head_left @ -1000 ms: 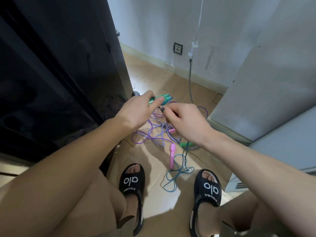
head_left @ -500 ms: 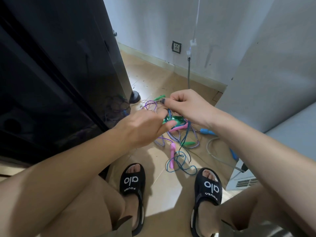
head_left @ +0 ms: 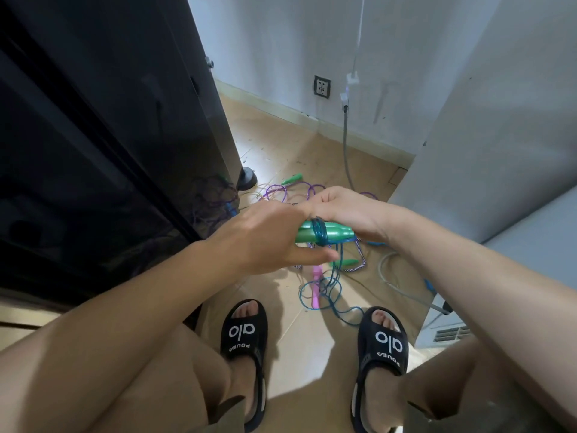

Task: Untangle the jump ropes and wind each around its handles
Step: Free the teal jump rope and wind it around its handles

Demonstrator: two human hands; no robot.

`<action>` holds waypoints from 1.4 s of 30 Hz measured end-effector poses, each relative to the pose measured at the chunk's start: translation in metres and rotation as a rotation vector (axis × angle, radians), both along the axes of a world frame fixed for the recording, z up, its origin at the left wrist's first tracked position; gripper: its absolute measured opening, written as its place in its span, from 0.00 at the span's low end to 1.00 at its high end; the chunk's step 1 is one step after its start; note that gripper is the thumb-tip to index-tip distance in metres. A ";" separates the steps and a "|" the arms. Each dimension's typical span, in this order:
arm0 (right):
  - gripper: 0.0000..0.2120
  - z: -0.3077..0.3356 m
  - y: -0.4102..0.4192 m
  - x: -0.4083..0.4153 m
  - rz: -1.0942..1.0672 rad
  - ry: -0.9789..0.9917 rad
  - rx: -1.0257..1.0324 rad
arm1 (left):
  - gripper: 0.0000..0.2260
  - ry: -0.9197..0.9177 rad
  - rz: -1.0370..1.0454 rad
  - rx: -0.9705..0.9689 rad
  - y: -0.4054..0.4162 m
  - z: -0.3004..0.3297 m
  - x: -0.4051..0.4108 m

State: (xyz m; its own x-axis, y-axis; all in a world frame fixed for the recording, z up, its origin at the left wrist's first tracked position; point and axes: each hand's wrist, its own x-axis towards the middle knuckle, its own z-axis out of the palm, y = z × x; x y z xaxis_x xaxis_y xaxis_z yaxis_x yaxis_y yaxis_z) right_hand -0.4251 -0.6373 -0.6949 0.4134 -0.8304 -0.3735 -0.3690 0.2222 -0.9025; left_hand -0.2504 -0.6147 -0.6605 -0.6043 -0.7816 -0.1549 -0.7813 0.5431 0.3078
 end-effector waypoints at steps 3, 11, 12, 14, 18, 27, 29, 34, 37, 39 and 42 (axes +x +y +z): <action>0.21 -0.003 -0.003 0.007 -0.099 -0.023 -0.053 | 0.23 0.057 0.017 -0.077 -0.004 -0.008 0.002; 0.14 -0.020 0.016 0.035 -0.312 0.015 -0.029 | 0.13 0.464 0.215 -0.054 -0.011 -0.013 0.000; 0.20 -0.020 0.019 0.038 -0.364 0.009 -0.031 | 0.11 0.471 0.329 -0.013 -0.015 -0.014 -0.001; 0.28 -0.022 0.025 0.040 -0.388 0.127 -0.139 | 0.07 0.404 0.442 -0.022 -0.028 -0.017 0.003; 0.22 -0.018 0.042 0.046 -0.177 0.438 -0.406 | 0.05 0.169 0.492 -0.028 -0.049 -0.029 0.019; 0.24 0.015 0.034 0.037 -0.113 0.566 -0.891 | 0.11 -0.375 0.291 -0.122 -0.041 -0.038 0.020; 0.25 0.020 0.018 0.030 -0.206 0.502 -0.854 | 0.12 -0.412 0.181 -0.187 -0.032 -0.036 0.009; 0.26 0.014 -0.013 0.007 -0.224 0.461 -0.711 | 0.14 -0.264 0.003 -0.394 -0.013 -0.034 0.001; 0.27 0.009 -0.015 0.003 -0.183 0.402 -0.624 | 0.14 -0.082 0.004 -0.349 -0.002 -0.027 -0.004; 0.27 0.008 -0.015 0.004 -0.183 0.328 -0.544 | 0.13 0.074 0.033 -0.303 0.001 -0.020 -0.006; 0.25 0.001 -0.011 0.009 -0.202 0.190 -0.348 | 0.17 0.310 0.118 -0.265 0.001 -0.013 -0.005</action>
State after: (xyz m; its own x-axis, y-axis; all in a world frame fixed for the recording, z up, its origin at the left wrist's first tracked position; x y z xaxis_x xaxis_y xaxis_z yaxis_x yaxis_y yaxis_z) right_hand -0.4159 -0.6487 -0.6943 0.1808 -0.9772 -0.1112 -0.5156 0.0021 -0.8568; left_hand -0.2558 -0.6140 -0.6733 -0.4945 -0.8367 0.2354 -0.7353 0.5471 0.4001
